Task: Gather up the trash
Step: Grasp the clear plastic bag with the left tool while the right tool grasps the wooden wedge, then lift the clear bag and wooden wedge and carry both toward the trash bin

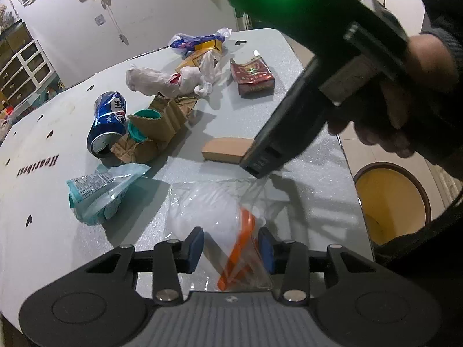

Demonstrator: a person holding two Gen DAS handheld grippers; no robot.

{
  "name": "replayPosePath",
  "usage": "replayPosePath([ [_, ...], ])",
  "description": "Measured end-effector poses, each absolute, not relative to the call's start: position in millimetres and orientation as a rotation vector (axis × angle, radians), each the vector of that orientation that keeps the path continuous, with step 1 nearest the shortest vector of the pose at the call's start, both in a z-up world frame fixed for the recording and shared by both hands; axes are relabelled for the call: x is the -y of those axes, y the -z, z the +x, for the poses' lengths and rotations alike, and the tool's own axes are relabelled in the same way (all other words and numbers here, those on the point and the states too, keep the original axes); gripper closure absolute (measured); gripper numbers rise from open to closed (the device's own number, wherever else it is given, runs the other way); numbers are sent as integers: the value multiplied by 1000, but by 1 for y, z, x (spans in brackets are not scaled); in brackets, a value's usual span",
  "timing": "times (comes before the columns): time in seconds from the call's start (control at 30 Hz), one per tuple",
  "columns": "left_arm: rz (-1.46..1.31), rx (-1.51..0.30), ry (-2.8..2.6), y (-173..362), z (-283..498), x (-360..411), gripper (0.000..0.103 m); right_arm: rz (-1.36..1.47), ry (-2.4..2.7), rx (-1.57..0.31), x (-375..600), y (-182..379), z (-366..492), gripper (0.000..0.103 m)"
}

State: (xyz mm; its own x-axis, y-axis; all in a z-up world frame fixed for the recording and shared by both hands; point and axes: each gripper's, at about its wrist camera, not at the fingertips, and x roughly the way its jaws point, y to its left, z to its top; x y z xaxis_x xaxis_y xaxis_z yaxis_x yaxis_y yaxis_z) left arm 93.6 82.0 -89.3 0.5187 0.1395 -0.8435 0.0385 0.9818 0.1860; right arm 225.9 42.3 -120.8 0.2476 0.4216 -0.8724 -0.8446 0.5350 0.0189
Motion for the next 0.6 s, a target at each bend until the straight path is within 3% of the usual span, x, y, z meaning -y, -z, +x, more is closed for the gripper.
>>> replayPosePath([
  [0.1, 178, -1010, -66, 87, 94, -86, 71, -509, -900, -980, -39, 120, 223, 77],
  [0.6, 20, -872, -140, 59, 84, -122, 95, -347, -767, -1012, -4, 103, 213, 78],
])
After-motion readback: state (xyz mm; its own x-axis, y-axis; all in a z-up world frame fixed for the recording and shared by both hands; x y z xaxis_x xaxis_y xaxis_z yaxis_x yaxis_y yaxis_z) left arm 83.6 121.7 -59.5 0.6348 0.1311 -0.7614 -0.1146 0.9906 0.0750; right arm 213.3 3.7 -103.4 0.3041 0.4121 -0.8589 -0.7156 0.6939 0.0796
